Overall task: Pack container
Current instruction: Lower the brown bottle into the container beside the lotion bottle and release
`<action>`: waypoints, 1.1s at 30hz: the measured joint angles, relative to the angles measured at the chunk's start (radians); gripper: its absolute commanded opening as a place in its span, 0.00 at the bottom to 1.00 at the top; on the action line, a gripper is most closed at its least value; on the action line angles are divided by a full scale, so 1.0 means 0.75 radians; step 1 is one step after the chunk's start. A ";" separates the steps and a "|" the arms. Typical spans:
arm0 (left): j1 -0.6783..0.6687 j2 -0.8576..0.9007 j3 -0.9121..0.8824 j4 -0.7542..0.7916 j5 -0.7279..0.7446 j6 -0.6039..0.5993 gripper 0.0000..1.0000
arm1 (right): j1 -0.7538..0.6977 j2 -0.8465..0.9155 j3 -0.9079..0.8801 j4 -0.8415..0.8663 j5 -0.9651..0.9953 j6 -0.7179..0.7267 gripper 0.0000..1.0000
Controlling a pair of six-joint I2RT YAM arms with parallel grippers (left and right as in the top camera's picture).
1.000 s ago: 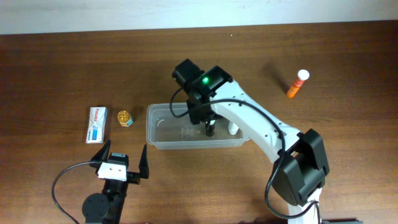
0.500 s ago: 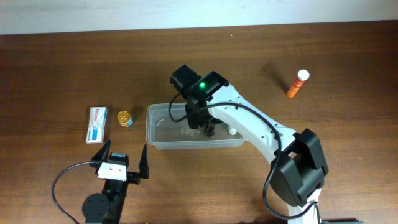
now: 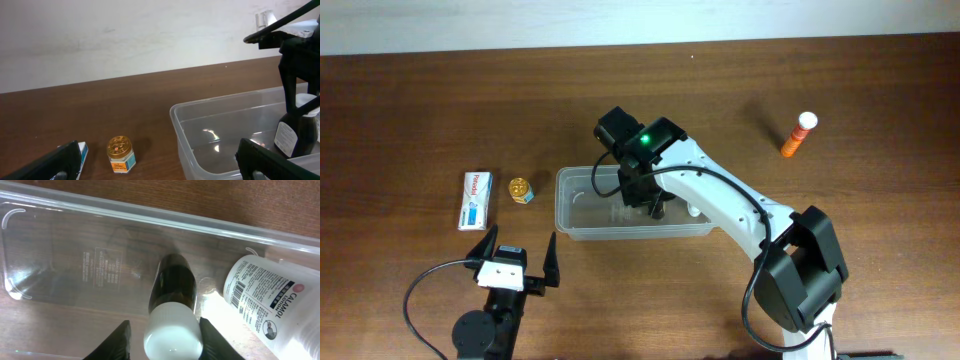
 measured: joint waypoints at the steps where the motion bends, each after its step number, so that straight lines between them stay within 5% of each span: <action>1: 0.000 0.000 0.000 0.000 0.000 0.000 0.99 | 0.000 0.000 0.000 0.000 0.000 0.000 0.32; 6: 0.000 0.000 0.000 0.000 -0.001 0.000 0.99 | 0.000 0.000 0.000 -0.001 0.001 -0.003 0.21; 30: 0.000 0.000 0.000 0.000 -0.001 0.000 0.99 | -0.126 -0.001 0.000 -0.055 0.006 -0.016 0.21; 33: 0.000 0.000 0.000 0.000 0.000 0.000 0.99 | -0.126 -0.001 0.000 -0.056 0.007 -0.021 0.28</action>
